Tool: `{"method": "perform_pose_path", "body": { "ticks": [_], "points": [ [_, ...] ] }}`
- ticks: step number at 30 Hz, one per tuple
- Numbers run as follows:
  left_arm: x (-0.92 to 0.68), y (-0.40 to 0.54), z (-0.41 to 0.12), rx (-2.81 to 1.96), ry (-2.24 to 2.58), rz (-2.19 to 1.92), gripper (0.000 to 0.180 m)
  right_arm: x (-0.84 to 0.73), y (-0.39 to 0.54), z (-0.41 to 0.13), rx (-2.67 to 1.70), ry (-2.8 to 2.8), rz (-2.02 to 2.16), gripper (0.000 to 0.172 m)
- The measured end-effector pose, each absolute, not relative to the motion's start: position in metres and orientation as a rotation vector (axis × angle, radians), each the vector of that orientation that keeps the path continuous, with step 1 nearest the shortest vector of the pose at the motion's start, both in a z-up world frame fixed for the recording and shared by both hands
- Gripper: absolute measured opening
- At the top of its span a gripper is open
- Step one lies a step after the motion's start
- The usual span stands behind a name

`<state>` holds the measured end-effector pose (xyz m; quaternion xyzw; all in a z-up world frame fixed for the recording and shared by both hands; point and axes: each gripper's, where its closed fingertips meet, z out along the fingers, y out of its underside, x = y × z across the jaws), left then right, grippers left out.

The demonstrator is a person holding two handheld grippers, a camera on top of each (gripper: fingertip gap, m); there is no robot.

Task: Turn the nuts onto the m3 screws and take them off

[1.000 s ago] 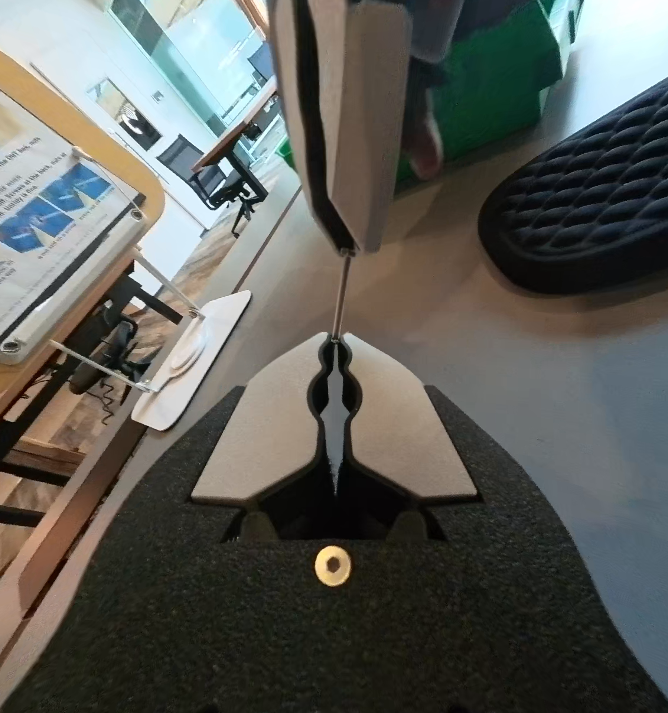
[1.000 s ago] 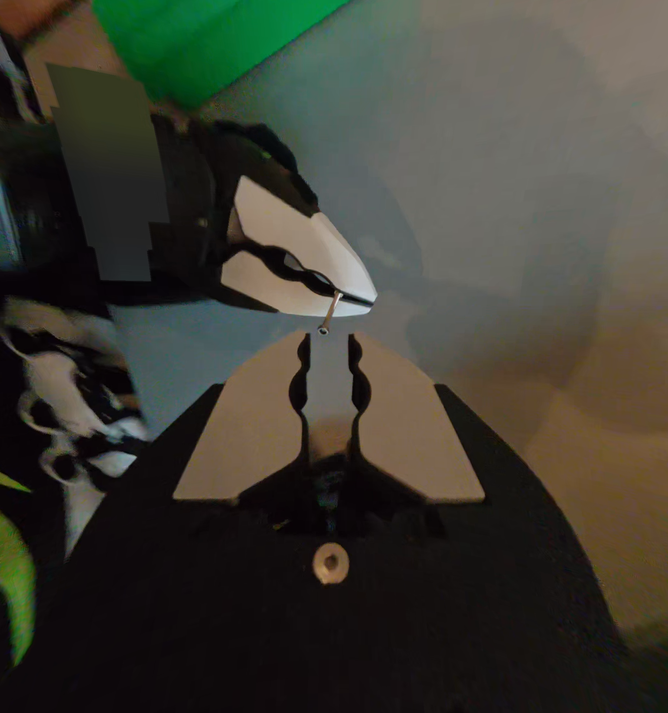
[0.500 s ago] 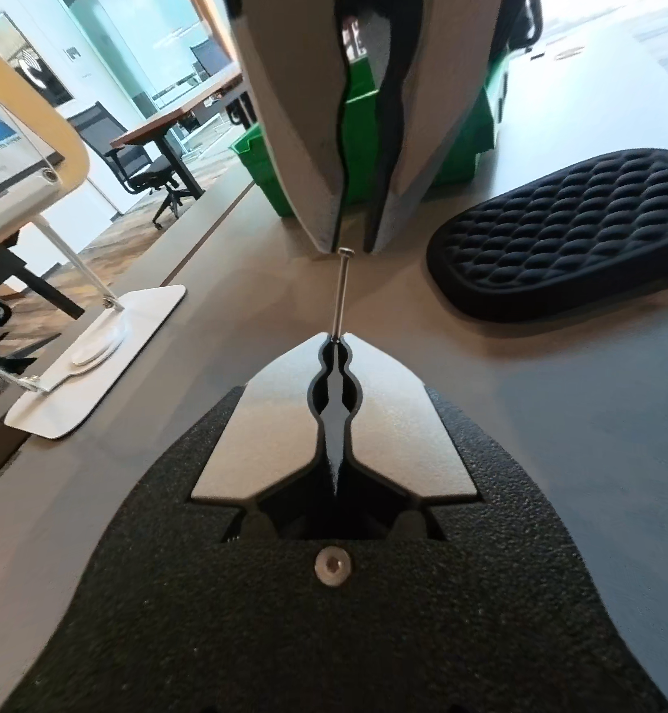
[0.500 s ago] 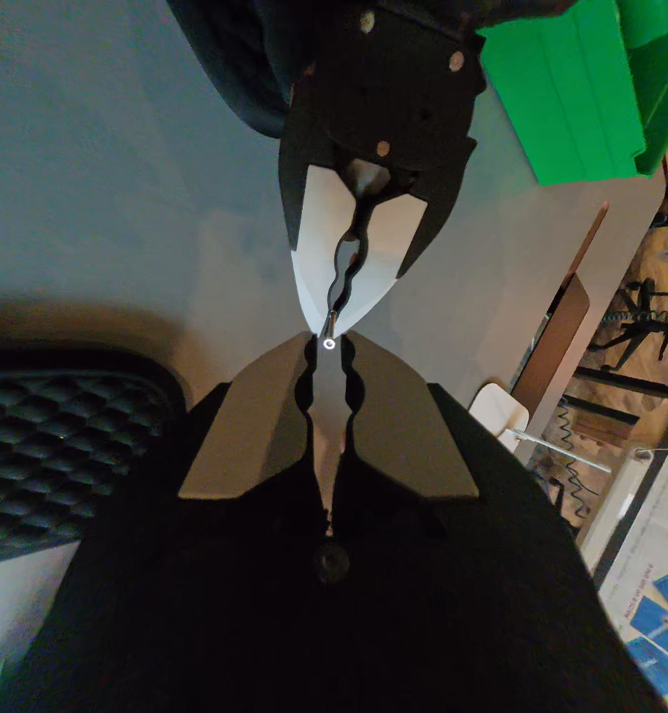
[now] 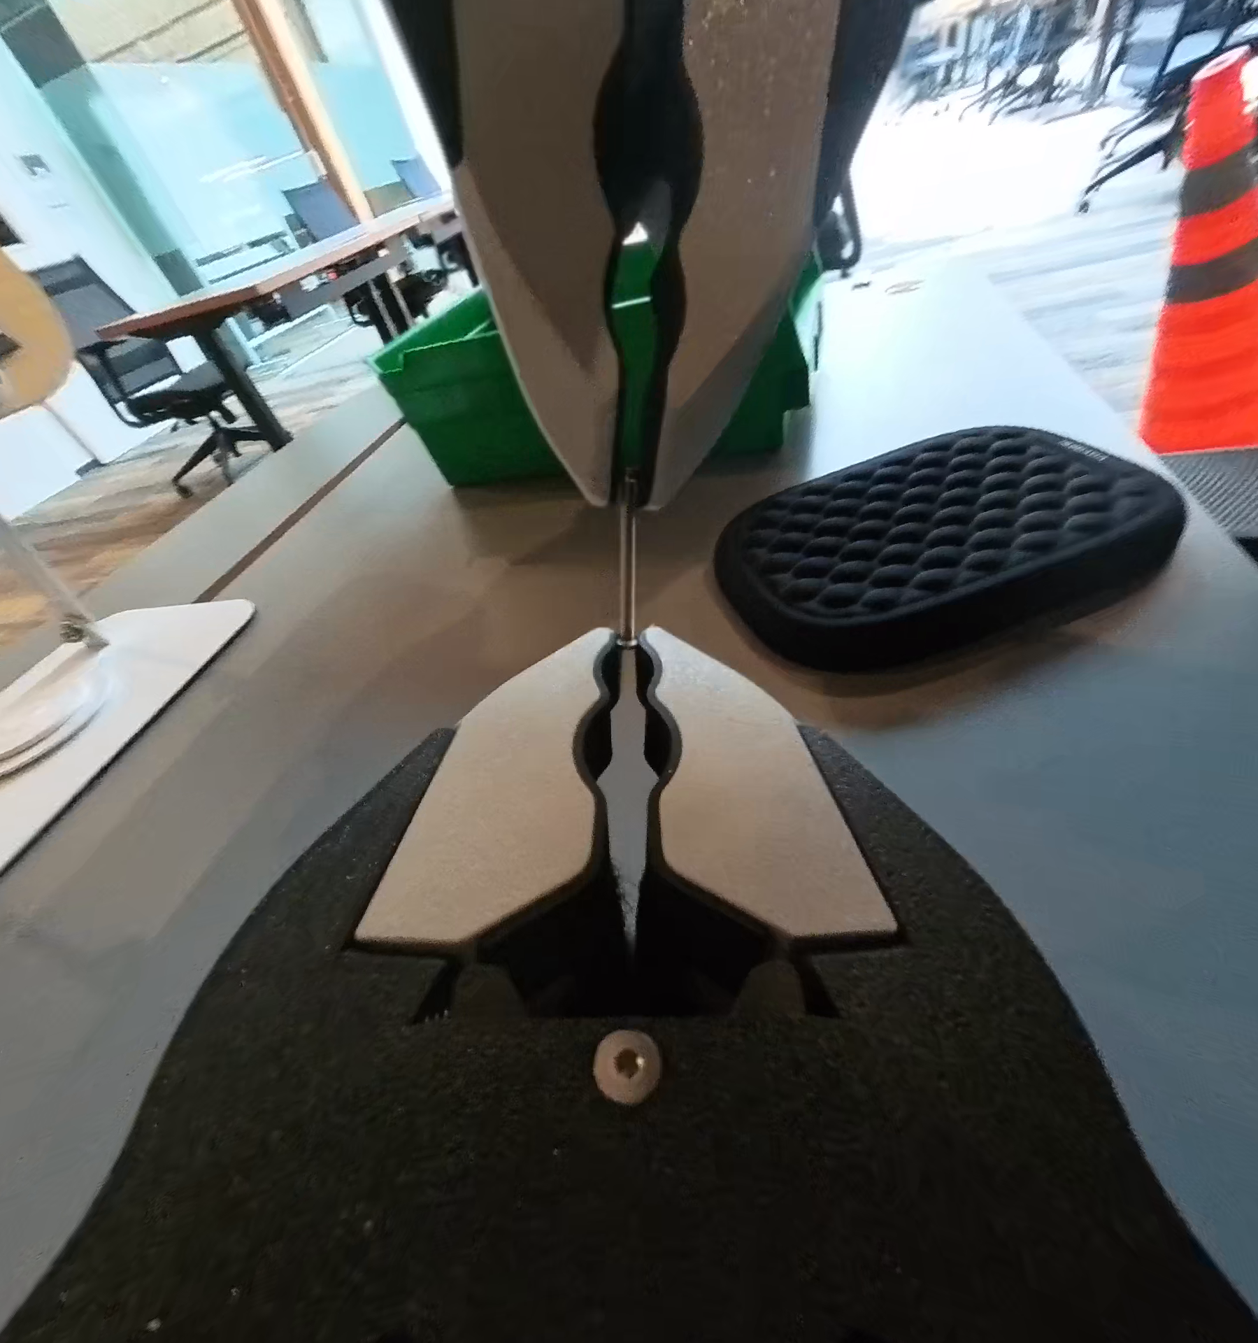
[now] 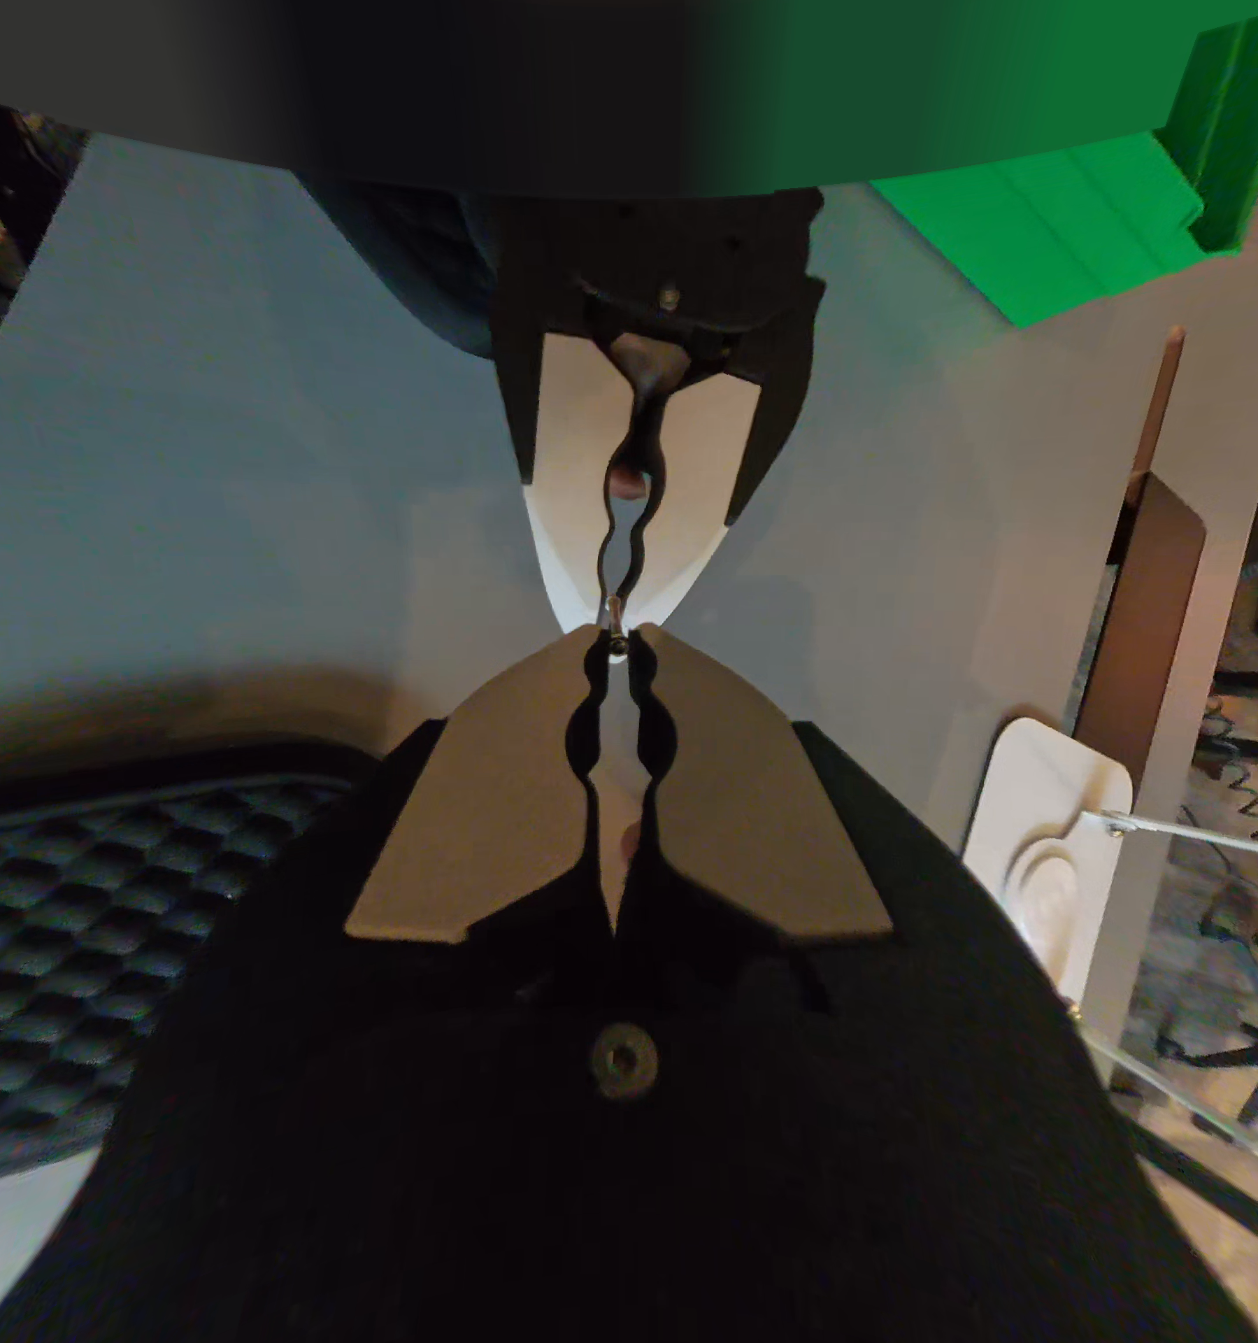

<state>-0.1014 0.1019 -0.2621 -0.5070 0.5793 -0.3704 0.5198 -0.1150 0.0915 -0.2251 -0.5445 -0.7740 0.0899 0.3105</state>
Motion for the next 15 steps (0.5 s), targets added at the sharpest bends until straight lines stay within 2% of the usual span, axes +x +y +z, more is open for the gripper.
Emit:
{"method": "perform_pose_path", "body": {
  "ticks": [8,11,15],
  "points": [
    [-0.103,0.095,-0.260,-1.172,1.415,-0.923,0.001,-0.116,0.086,-0.225,-1.485,-2.033,0.280,0.004],
    [-0.104,0.101,-0.262,-1.169,1.416,-0.805,0.001,-0.117,0.090,-0.227,-1.662,-1.887,0.366,0.004],
    [-0.109,0.119,-0.258,-1.149,1.370,-0.559,0.001,-0.117,0.100,-0.227,-2.047,-1.416,0.613,0.003]
  ]
}}
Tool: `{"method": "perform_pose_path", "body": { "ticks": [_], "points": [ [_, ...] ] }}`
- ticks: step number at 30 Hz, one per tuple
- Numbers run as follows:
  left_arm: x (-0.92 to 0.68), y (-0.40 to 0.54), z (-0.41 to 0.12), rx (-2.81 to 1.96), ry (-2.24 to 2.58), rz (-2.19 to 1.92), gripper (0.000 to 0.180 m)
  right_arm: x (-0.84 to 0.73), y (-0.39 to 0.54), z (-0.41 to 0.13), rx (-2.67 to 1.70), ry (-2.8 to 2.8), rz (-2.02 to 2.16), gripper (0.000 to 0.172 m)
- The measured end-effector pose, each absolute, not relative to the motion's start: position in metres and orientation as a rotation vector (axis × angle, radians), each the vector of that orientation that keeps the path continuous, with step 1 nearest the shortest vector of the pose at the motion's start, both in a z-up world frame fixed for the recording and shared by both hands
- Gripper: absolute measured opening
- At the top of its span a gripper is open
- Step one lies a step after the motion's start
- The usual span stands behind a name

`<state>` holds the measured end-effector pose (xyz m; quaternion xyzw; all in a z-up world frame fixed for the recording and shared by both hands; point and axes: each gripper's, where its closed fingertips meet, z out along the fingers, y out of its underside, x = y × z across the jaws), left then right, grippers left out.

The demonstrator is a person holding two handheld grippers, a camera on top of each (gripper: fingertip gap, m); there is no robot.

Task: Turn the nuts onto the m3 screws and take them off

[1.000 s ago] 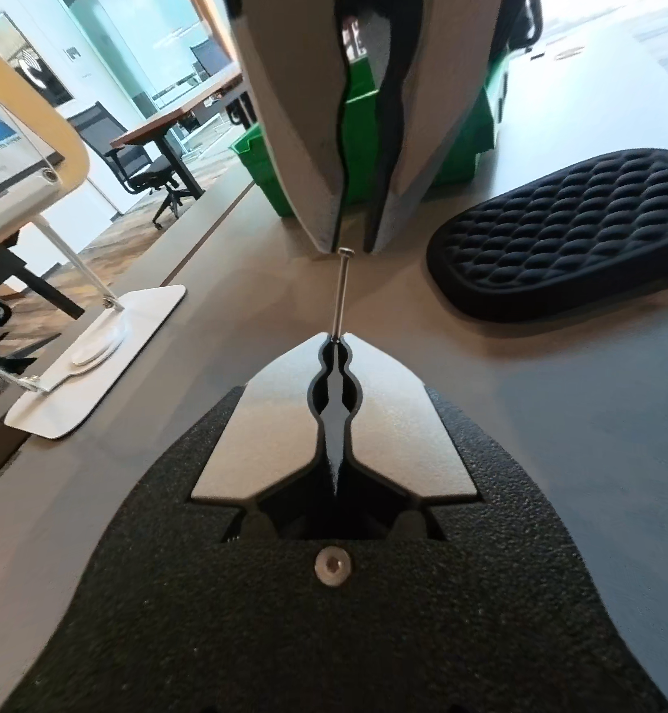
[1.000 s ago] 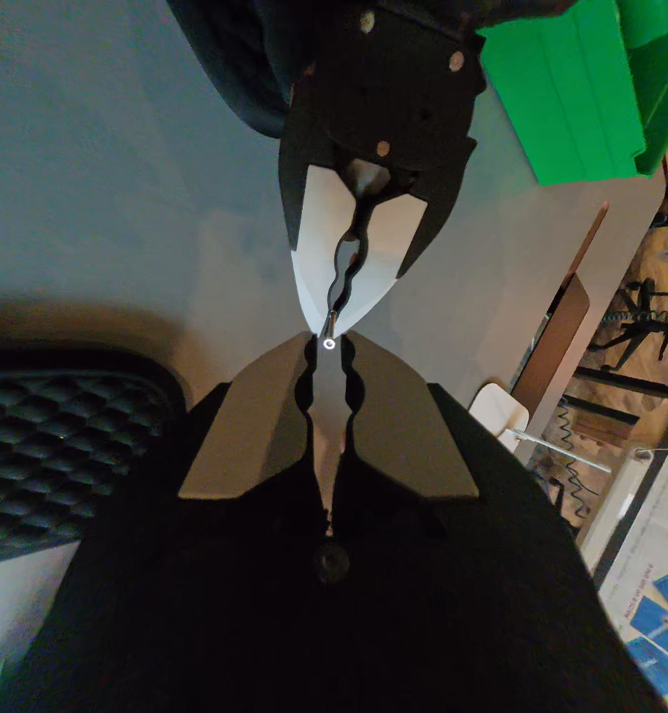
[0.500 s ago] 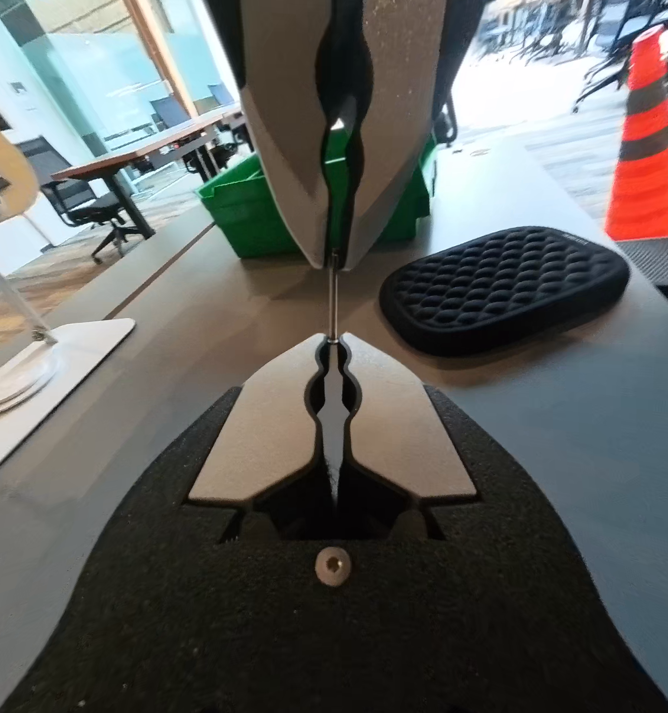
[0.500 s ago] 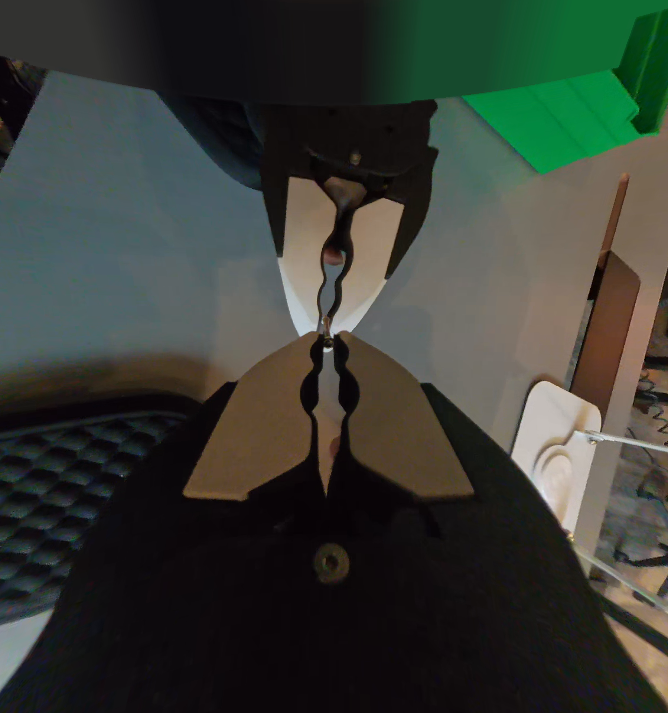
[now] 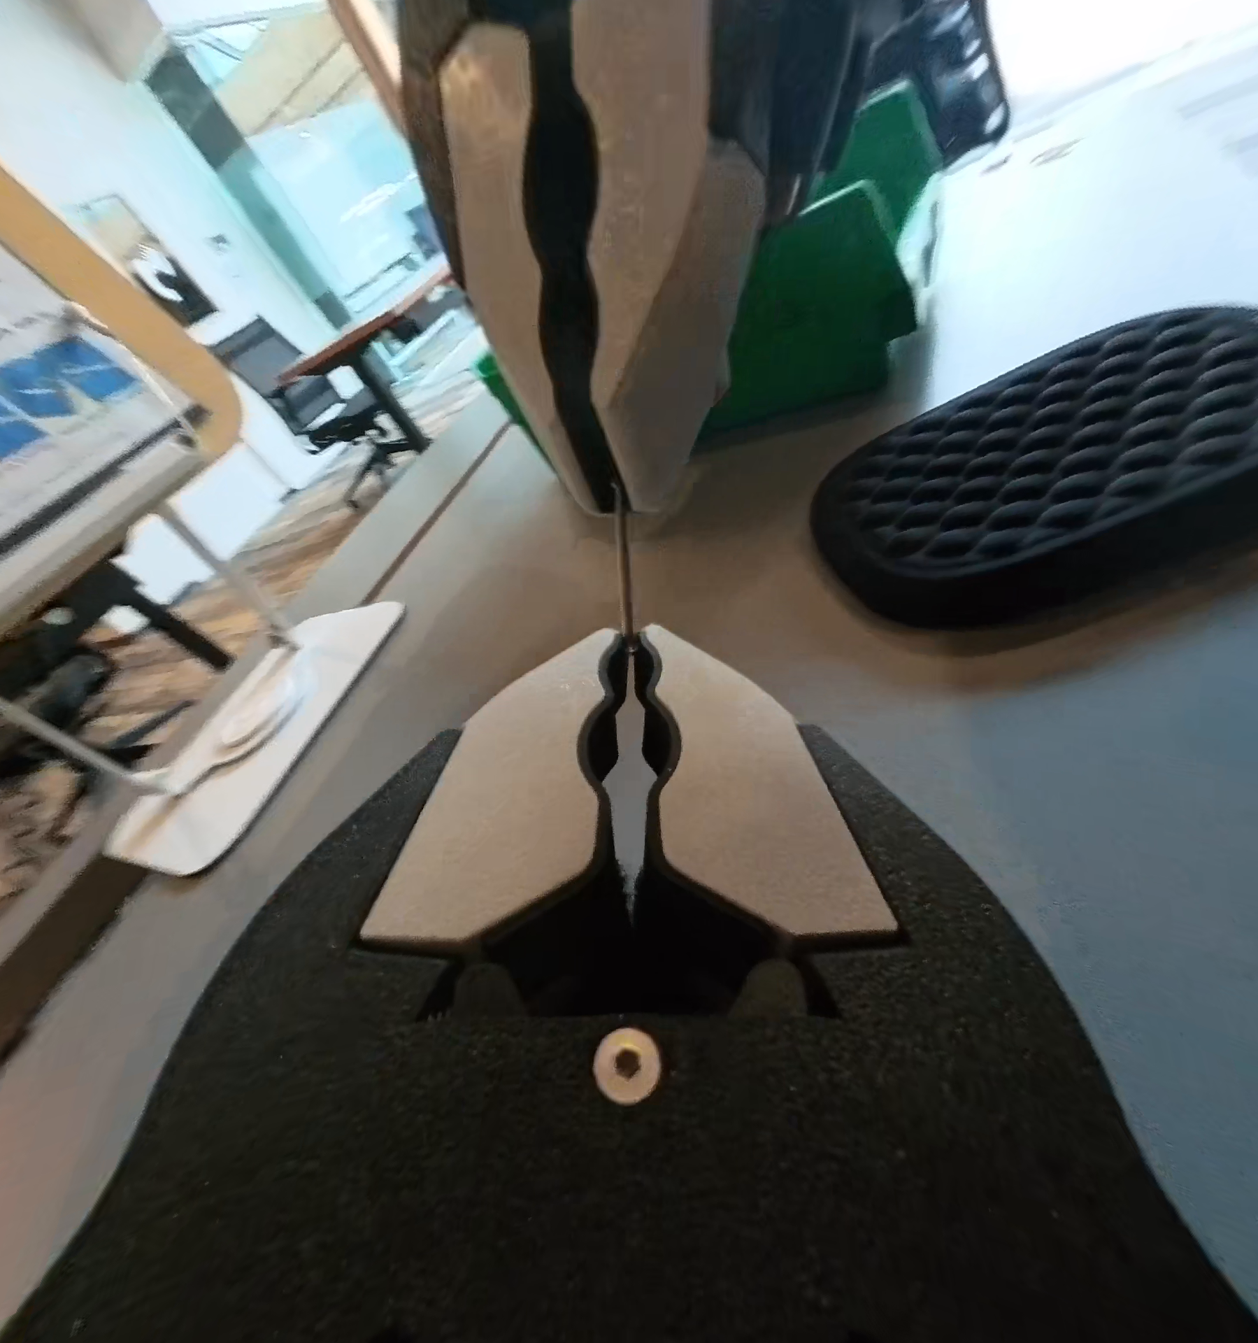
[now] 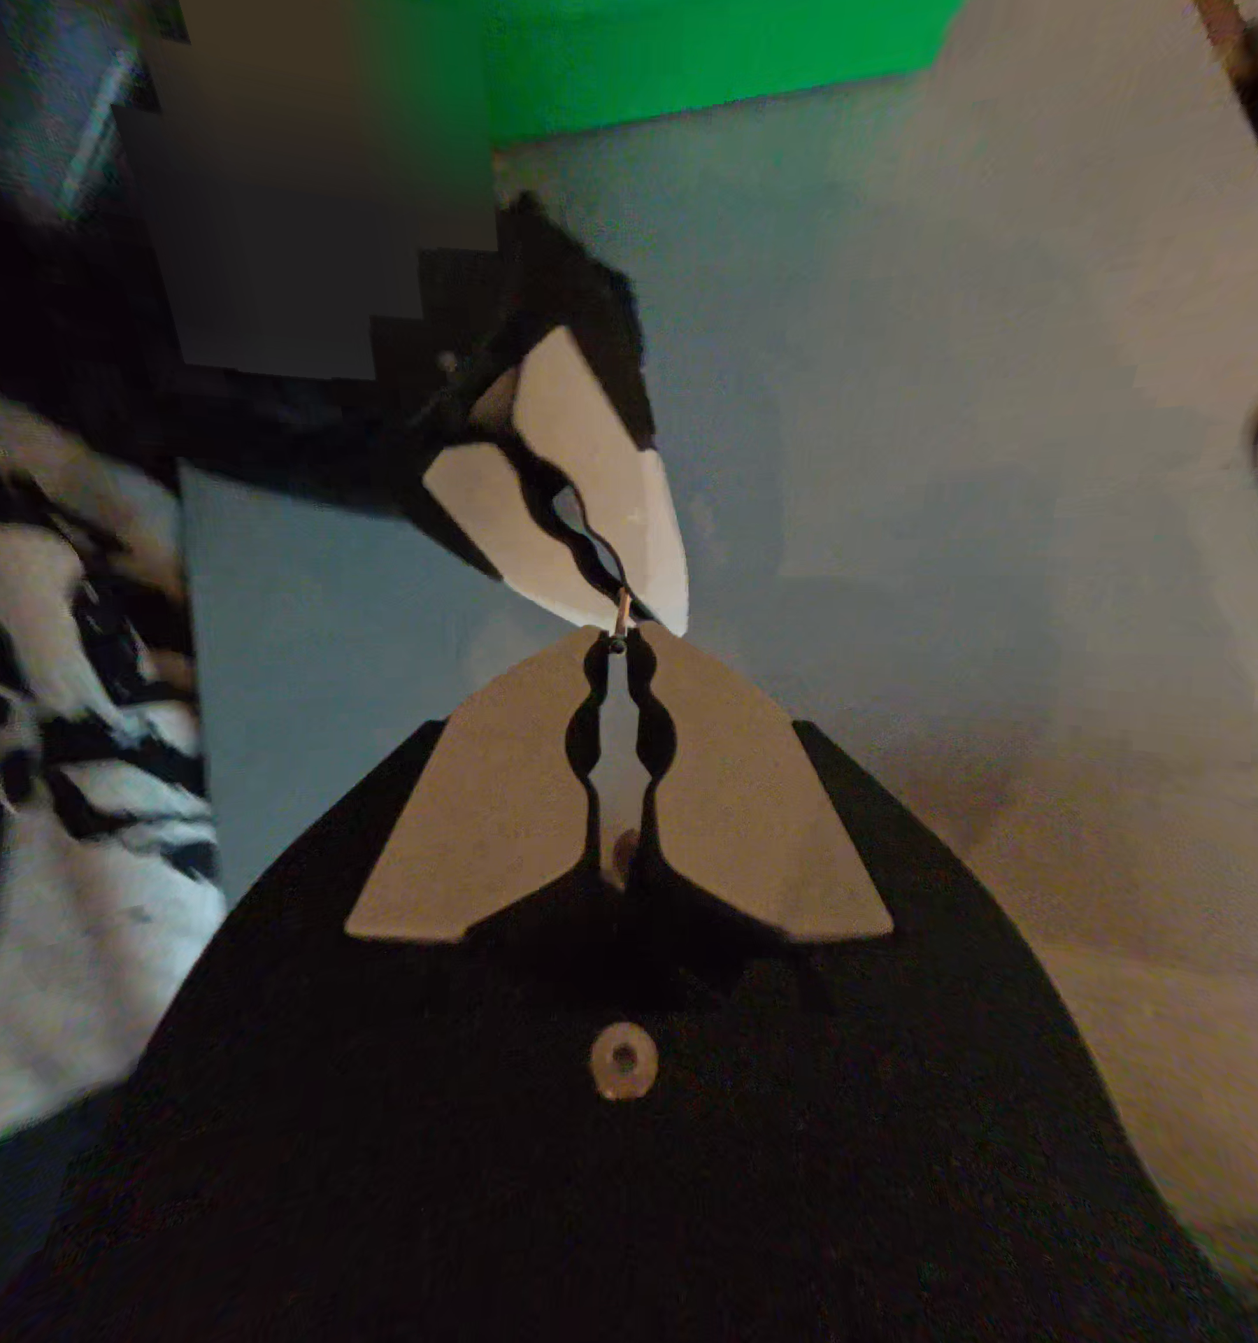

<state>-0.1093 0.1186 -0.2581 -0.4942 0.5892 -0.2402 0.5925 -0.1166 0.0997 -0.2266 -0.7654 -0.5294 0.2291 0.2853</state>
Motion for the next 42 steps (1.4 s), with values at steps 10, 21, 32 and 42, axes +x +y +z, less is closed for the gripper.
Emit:
{"method": "perform_pose_path", "body": {
  "ticks": [10,21,32,42],
  "points": [
    [-0.106,0.114,-0.264,-1.096,1.450,-0.440,0.001,-0.108,0.094,-0.234,-2.122,-1.283,0.662,0.003],
    [-0.108,0.058,-0.270,-1.195,1.619,-1.302,0.000,-0.123,0.053,-0.233,-0.932,-2.383,0.018,0.003],
    [-0.108,0.108,-0.266,-1.289,1.388,-0.872,0.001,-0.115,0.090,-0.219,-2.099,-1.401,0.603,0.032],
    [-0.110,0.120,-0.270,-1.302,1.377,-0.677,0.001,-0.110,0.100,-0.240,-2.226,-1.224,0.480,0.004]
  ]
}}
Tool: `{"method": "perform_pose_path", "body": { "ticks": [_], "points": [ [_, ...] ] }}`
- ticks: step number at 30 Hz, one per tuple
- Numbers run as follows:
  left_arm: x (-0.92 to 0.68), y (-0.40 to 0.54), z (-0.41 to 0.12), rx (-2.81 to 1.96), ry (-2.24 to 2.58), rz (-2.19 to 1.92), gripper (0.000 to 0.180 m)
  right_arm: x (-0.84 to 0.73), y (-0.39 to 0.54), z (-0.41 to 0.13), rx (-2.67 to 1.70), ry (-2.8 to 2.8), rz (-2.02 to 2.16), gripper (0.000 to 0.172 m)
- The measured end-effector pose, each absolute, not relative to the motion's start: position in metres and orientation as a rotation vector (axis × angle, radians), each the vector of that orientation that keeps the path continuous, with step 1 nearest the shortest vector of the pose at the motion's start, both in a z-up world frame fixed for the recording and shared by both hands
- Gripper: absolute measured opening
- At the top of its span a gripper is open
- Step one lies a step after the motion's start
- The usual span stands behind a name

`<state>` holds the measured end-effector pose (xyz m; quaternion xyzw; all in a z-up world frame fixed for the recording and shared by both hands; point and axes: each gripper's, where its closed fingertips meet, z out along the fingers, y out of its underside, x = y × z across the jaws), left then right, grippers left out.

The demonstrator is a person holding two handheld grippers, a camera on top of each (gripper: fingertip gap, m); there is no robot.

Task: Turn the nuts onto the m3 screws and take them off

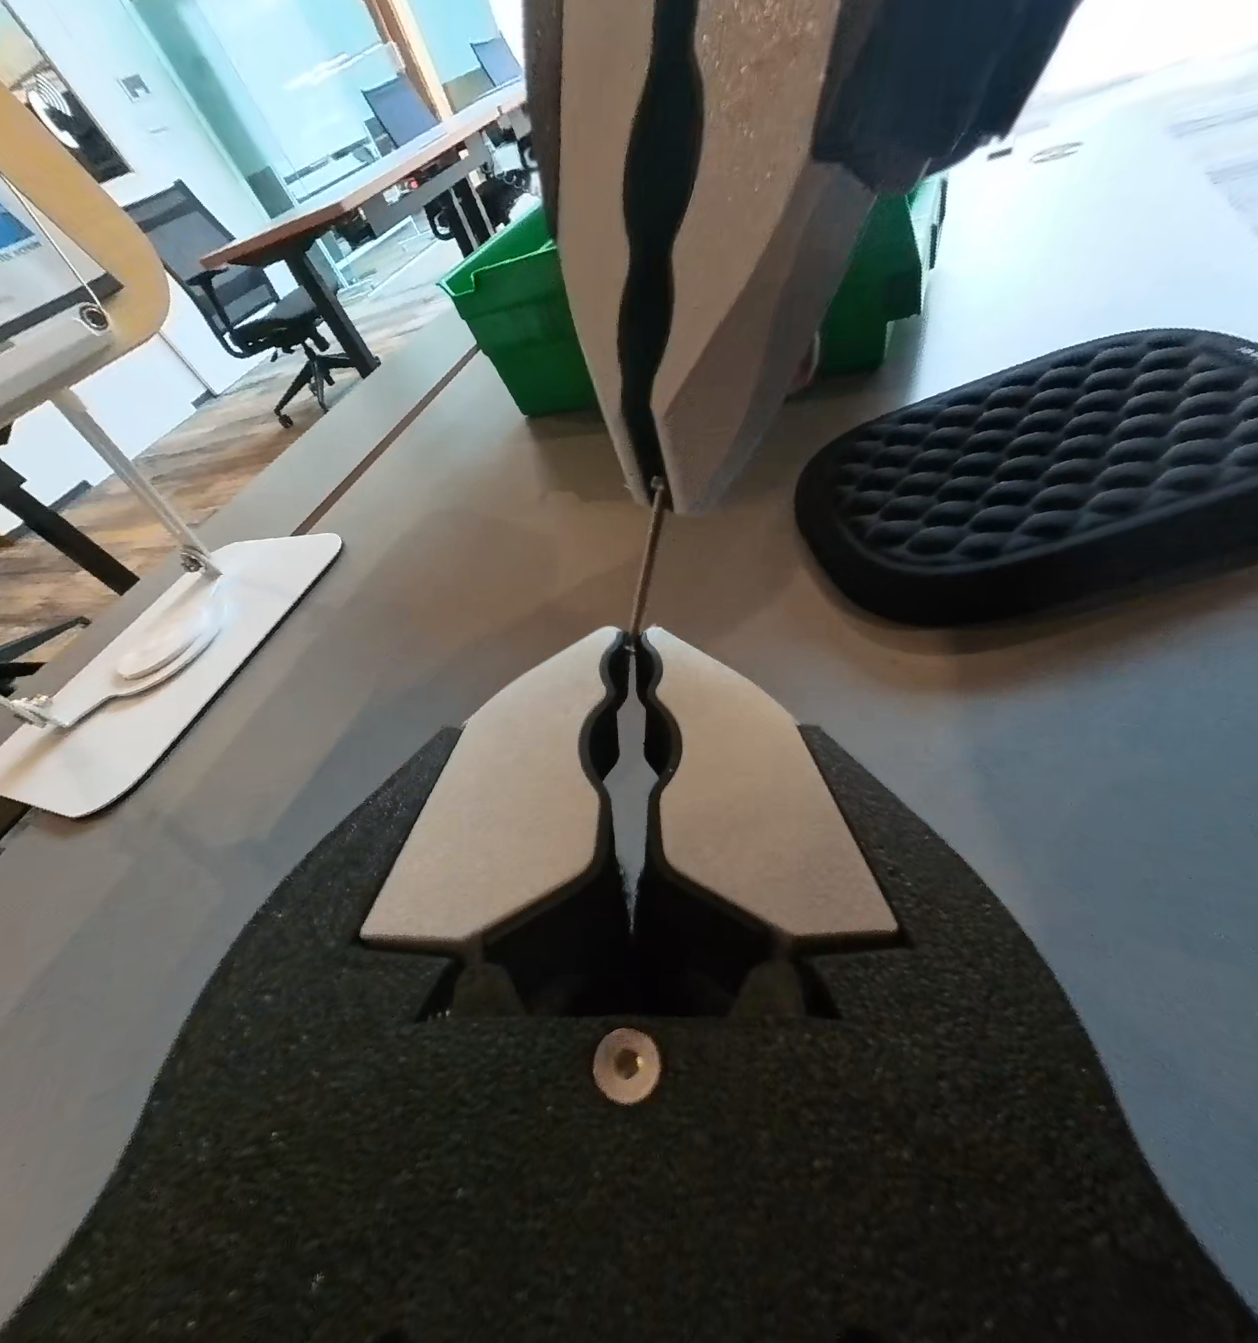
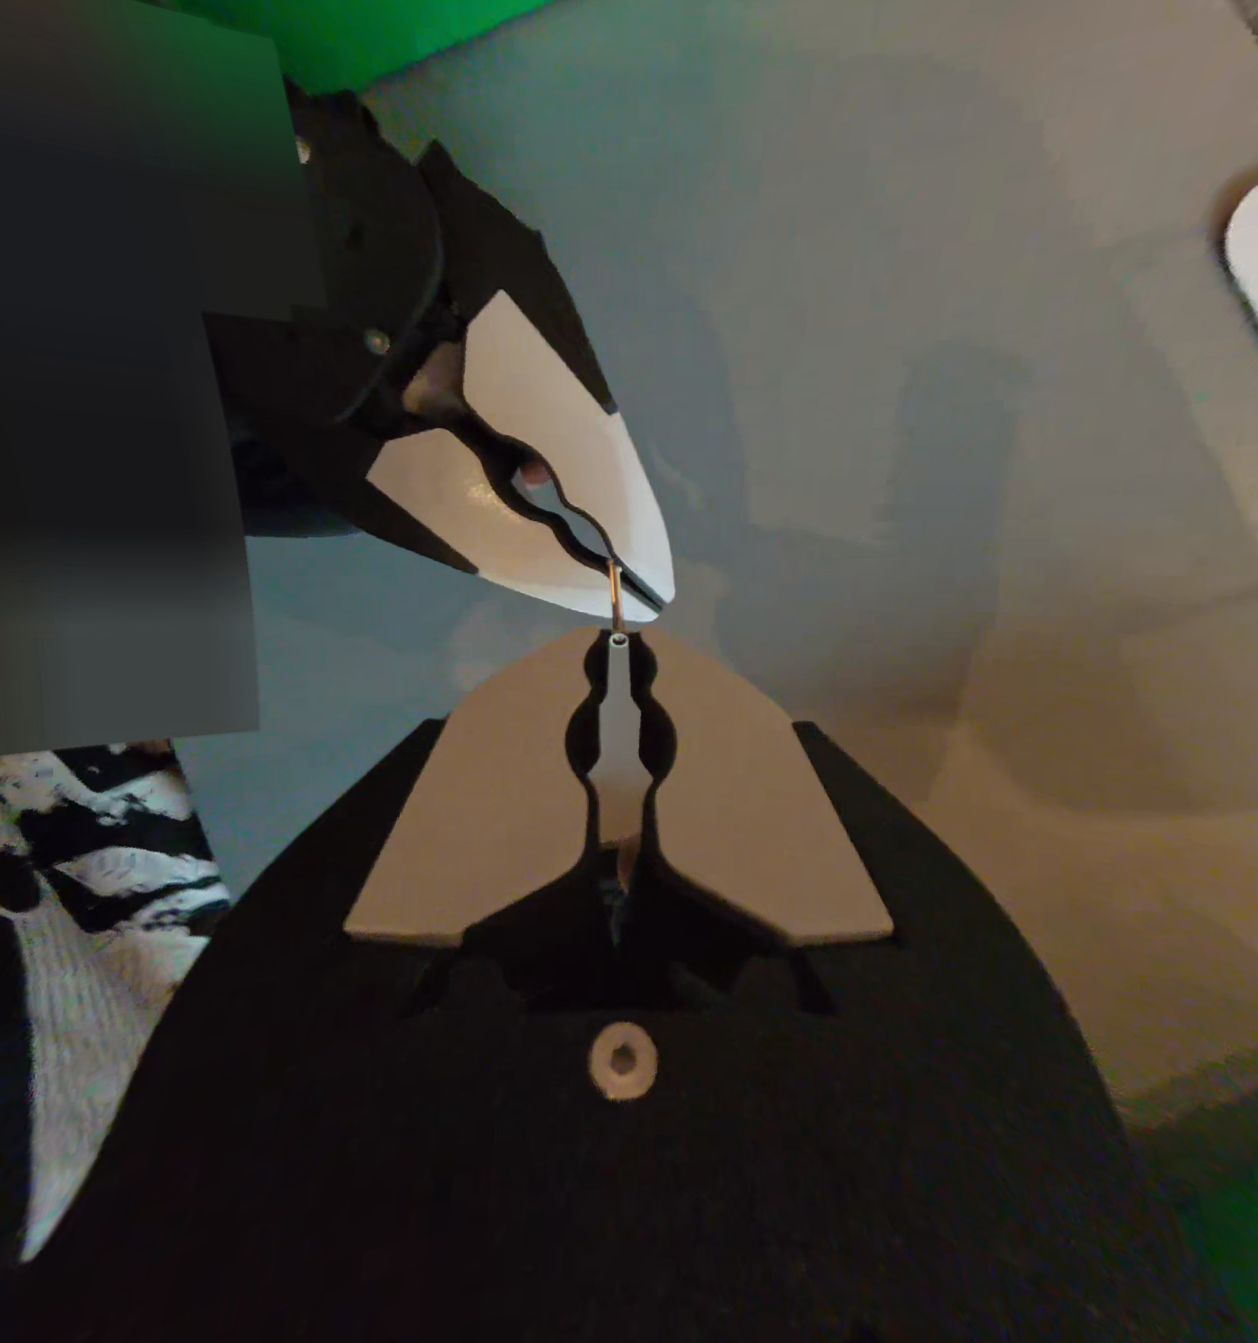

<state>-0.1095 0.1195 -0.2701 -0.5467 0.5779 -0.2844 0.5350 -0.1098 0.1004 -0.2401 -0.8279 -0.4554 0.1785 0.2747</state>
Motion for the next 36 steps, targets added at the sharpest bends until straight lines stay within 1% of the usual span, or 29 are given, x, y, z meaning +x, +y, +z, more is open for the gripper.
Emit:
{"method": "perform_pose_path", "body": {
  "ticks": [2,5,9,12,15,17,22,28,36],
  "points": [
    [-0.108,0.114,-0.271,-1.298,1.404,-0.731,0.000,-0.110,0.098,-0.239,-2.109,-1.405,0.385,0.003],
    [-0.106,0.097,-0.274,-1.300,1.481,-0.936,0.001,-0.113,0.085,-0.238,-1.780,-1.796,0.221,0.003],
    [-0.108,0.072,-0.279,-1.294,1.596,-1.186,0.000,-0.117,0.059,-0.239,-1.085,-2.293,-0.017,0.004],
    [-0.108,0.069,-0.275,-1.279,1.591,-1.244,0.000,-0.121,0.054,-0.236,-0.965,-2.364,-0.039,0.004],
    [-0.110,0.076,-0.267,-1.281,1.505,-1.284,0.000,-0.123,0.058,-0.228,-1.045,-2.293,0.021,0.004],
    [-0.110,0.080,-0.263,-1.272,1.469,-1.275,0.000,-0.119,0.065,-0.223,-1.199,-2.202,0.083,0.004],
    [-0.106,0.081,-0.271,-1.304,1.501,-1.193,0.001,-0.111,0.074,-0.218,-1.480,-2.028,0.188,0.004],
    [-0.105,0.082,-0.274,-1.329,1.502,-1.189,0.001,-0.108,0.076,-0.232,-1.577,-2.082,0.124,0.004],
    [-0.105,0.086,-0.273,-1.360,1.474,-1.198,0.001,-0.111,0.080,-0.237,-1.615,-2.098,0.071,0.004]
  ]
}}
